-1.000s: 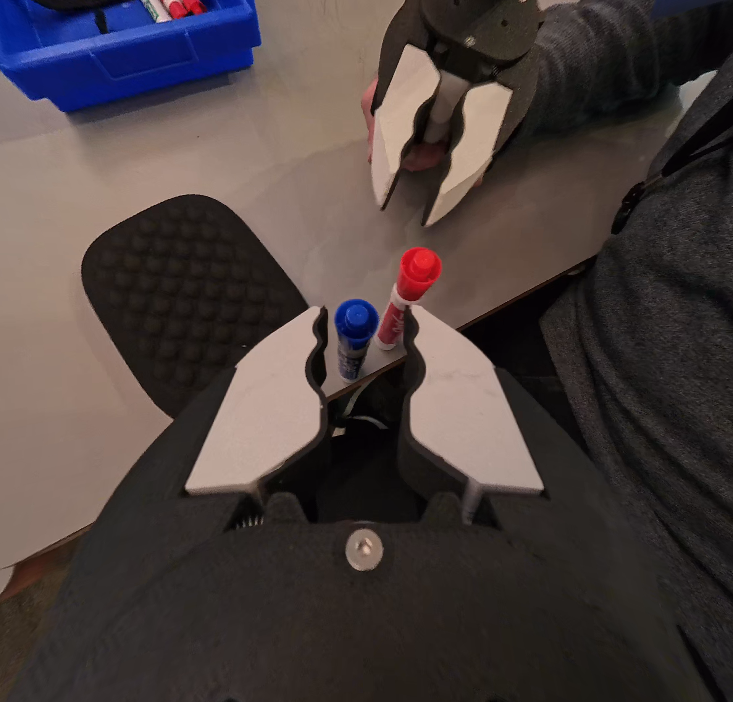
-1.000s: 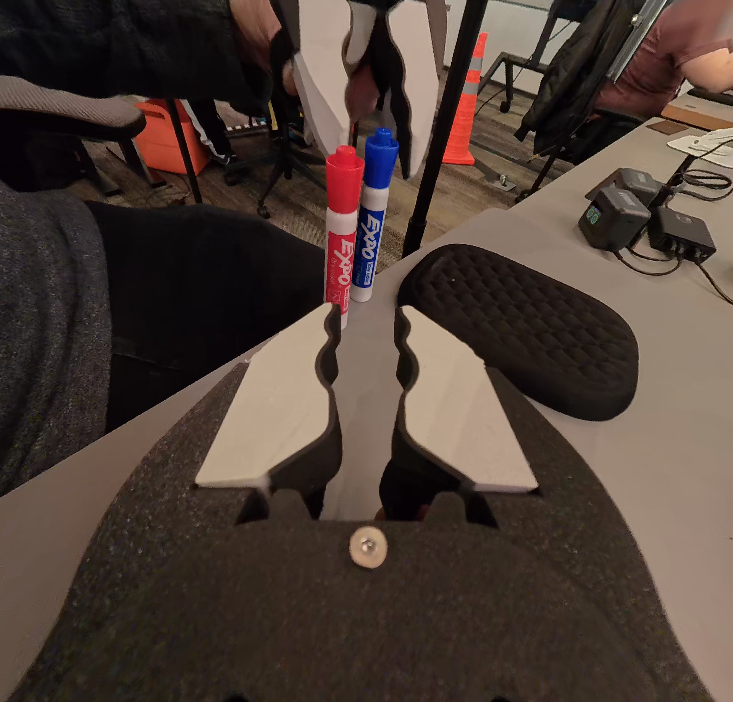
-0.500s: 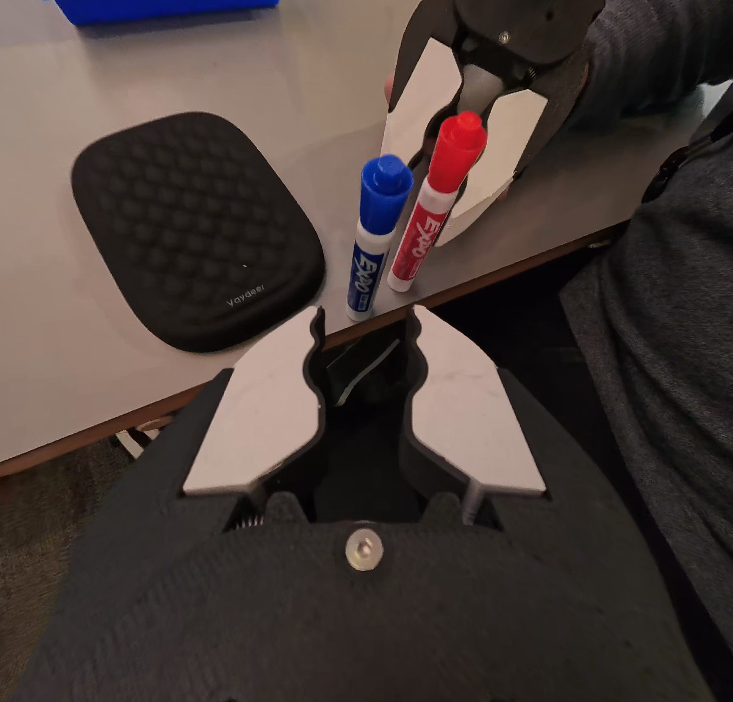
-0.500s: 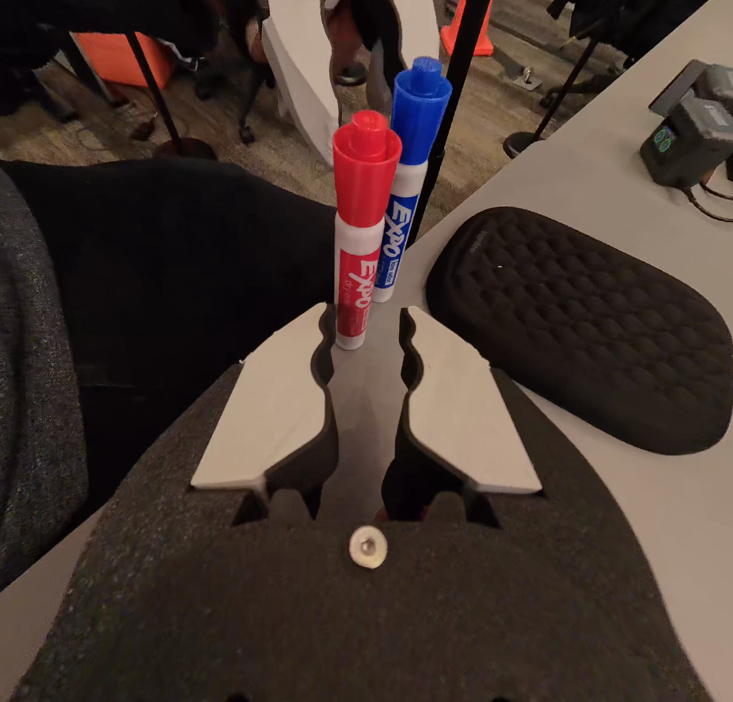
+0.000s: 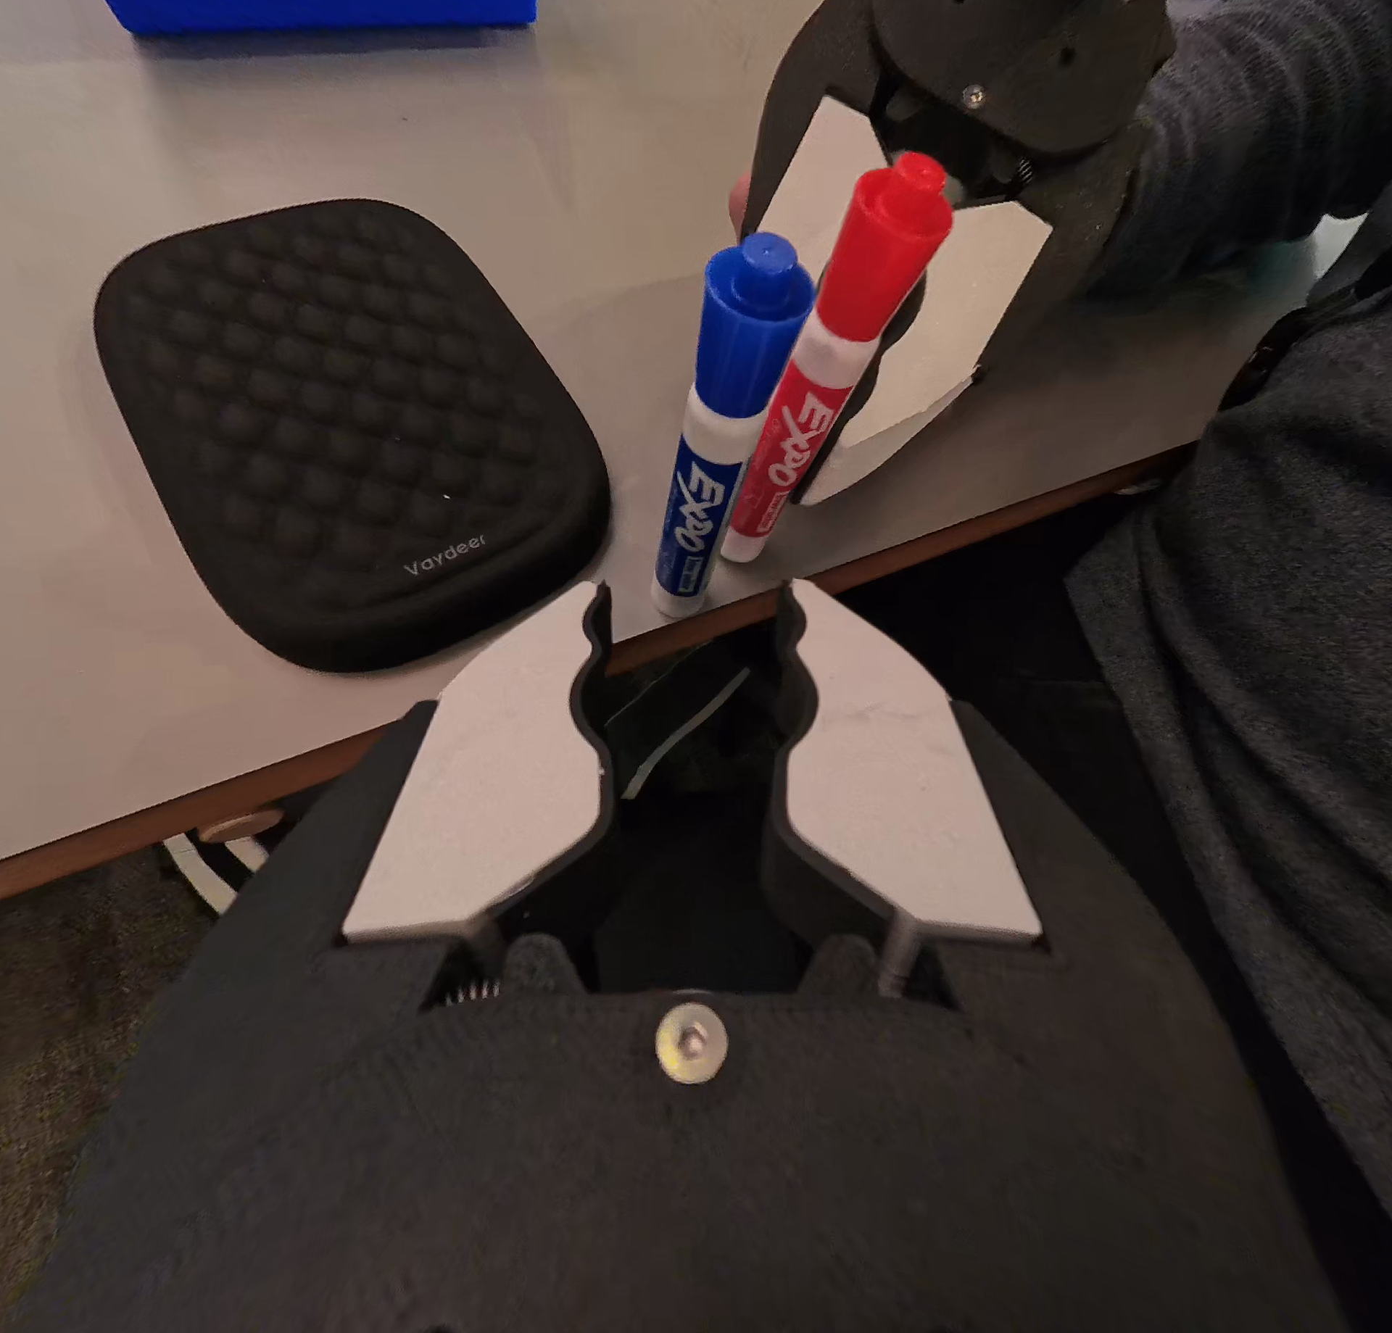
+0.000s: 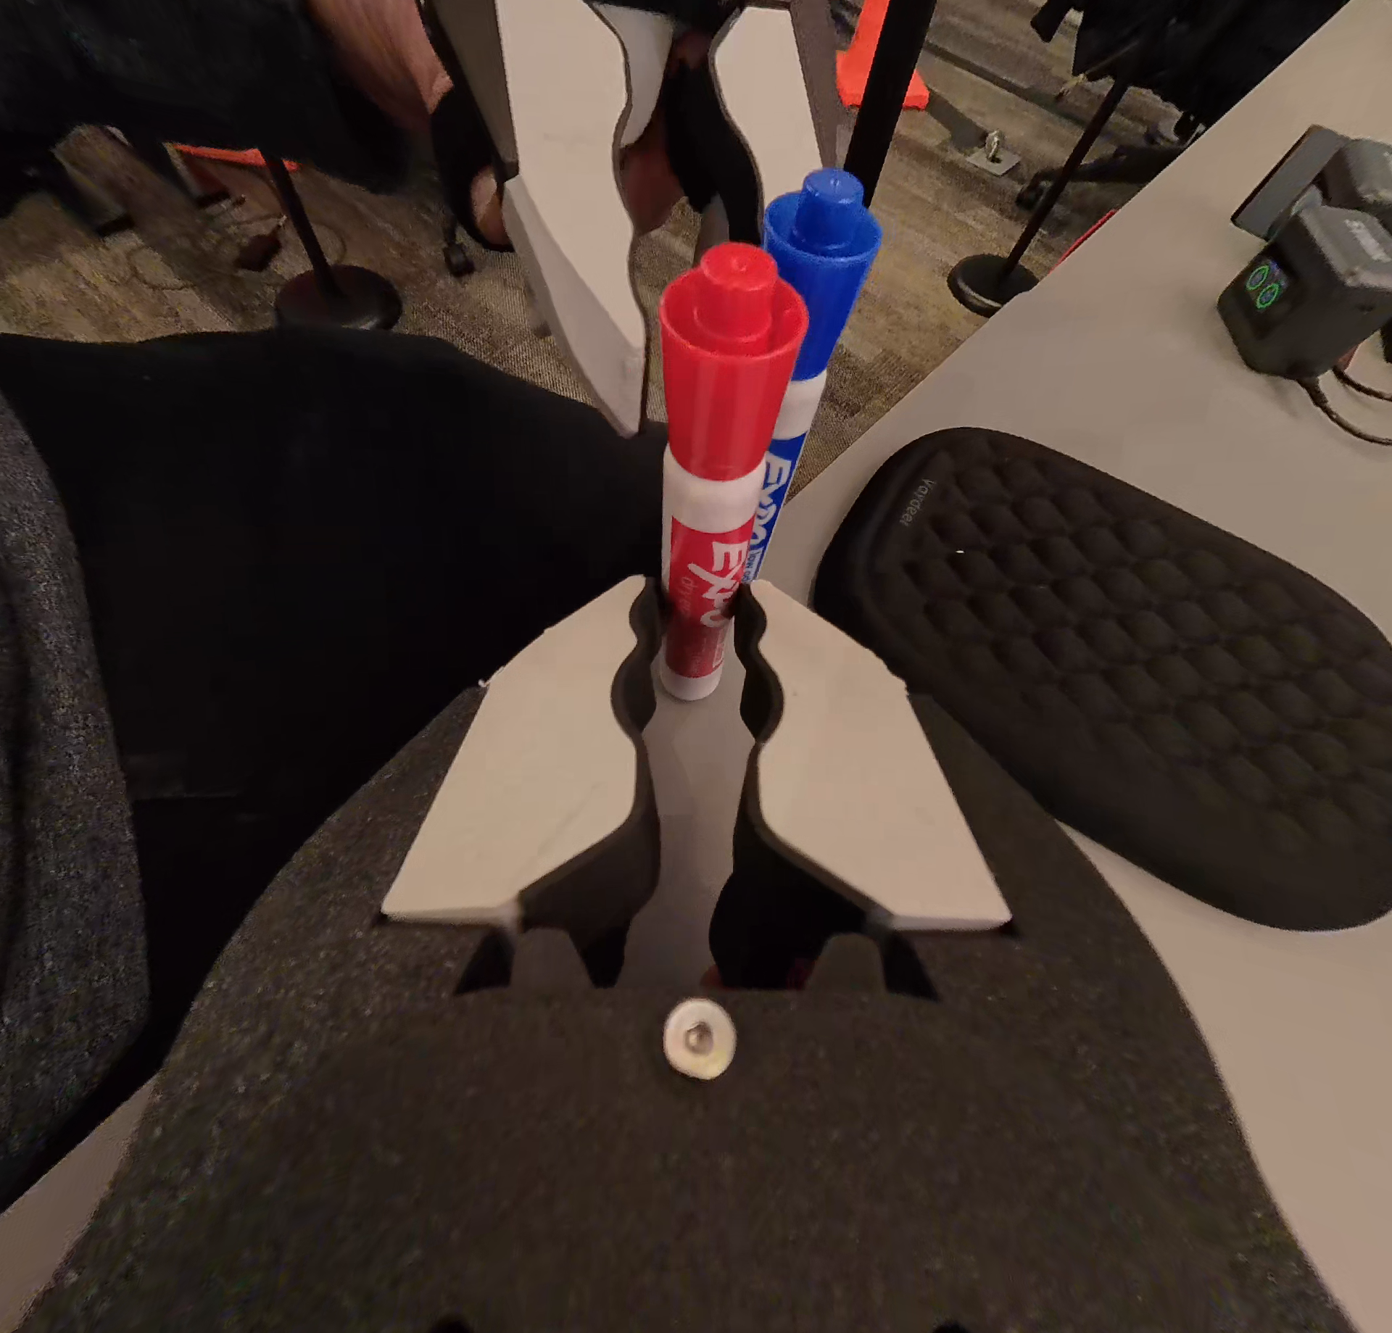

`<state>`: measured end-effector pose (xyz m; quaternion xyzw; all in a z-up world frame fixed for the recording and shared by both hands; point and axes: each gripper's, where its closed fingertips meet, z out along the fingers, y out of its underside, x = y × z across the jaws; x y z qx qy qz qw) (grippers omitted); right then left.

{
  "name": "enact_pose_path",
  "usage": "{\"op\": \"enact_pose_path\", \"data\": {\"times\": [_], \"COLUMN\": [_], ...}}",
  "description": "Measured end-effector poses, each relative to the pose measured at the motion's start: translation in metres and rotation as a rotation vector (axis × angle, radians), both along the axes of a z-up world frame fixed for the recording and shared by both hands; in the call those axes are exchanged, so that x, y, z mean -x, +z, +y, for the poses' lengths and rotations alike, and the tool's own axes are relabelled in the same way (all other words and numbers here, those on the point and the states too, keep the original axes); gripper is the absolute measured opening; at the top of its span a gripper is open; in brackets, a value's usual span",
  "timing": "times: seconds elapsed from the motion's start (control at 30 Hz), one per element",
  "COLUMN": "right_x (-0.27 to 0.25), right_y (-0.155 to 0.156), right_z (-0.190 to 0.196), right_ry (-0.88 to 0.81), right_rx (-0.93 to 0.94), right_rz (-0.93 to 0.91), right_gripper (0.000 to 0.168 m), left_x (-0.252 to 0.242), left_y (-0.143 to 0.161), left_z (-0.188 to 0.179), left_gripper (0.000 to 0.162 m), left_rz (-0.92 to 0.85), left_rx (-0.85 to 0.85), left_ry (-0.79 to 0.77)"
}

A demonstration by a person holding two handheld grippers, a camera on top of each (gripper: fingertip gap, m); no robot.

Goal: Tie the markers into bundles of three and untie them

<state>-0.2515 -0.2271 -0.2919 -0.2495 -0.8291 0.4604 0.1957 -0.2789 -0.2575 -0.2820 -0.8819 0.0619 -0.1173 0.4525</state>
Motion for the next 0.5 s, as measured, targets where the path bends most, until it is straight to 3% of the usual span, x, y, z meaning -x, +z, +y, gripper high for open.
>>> {"op": "enact_pose_path", "data": {"times": [0.5], "right_x": [0.0025], "right_y": [-0.006], "right_z": [-0.0084], "right_ry": [0.03], "right_rx": [-0.025], "right_rz": [-0.032], "right_gripper": [0.021], "left_x": [-0.0045], "left_y": [-0.0021], "left_z": [0.0021], "left_gripper": [0.042], "left_rz": [-0.002], "left_rx": [-0.003], "left_ry": [-0.016]}}
